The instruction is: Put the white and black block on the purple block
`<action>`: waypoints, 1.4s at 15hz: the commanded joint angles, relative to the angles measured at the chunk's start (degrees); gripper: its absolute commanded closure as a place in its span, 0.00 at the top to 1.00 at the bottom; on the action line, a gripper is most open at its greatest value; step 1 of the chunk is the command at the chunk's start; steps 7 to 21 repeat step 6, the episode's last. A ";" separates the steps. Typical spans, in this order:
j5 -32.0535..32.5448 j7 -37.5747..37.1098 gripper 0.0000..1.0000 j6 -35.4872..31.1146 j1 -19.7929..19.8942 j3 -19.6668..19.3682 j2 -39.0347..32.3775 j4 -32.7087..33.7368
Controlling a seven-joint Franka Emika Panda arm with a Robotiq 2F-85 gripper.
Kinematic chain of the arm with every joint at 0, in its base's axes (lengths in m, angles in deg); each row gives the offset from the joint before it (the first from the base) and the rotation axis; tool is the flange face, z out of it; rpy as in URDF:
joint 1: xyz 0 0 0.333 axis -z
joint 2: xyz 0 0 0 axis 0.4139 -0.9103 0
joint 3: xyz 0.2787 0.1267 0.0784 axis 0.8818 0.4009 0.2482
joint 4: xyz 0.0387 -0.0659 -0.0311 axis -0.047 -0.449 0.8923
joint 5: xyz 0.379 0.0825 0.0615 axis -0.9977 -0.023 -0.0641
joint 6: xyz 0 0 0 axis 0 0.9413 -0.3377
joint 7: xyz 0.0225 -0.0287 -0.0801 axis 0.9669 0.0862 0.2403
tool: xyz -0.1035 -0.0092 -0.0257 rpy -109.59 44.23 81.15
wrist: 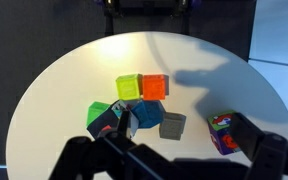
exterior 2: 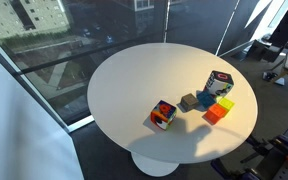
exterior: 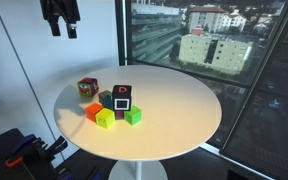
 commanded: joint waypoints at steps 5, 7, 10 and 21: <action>-0.20 0.21 1.00 0.12 0.48 0.51 -0.19 0.00; -0.19 0.21 1.00 0.12 0.48 0.51 -0.24 0.00; -0.19 0.21 1.00 0.12 0.48 0.51 -0.24 0.00; -0.19 0.21 1.00 0.12 0.48 0.51 -0.24 0.00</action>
